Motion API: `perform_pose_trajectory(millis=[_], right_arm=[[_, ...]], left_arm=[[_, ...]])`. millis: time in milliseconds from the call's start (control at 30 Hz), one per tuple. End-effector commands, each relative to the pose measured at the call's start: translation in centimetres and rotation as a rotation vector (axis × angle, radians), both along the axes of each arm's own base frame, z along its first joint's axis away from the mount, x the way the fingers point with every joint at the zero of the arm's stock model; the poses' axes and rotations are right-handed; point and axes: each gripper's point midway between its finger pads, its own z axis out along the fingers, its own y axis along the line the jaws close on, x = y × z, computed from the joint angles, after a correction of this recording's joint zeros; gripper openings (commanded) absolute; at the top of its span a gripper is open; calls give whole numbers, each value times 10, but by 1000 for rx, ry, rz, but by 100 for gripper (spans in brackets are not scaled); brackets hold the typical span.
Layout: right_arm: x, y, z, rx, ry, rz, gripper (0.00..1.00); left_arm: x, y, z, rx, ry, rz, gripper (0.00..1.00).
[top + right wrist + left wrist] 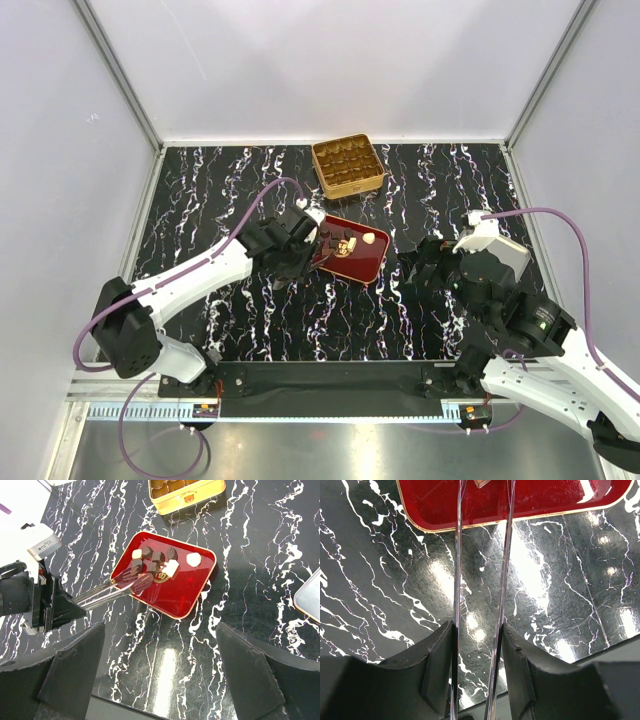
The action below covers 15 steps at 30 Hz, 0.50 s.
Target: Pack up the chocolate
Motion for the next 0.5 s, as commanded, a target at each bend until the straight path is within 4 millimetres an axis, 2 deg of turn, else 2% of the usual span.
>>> perform_pose_trajectory(millis=[0, 467], right_arm=[[3, -3, 9, 16, -28, -23, 100], [3, 0, 9, 24, -26, -17, 100]], left_arm=[[7, -10, 4, -34, -31, -15, 45], [4, -10, 2, -33, -15, -22, 40]])
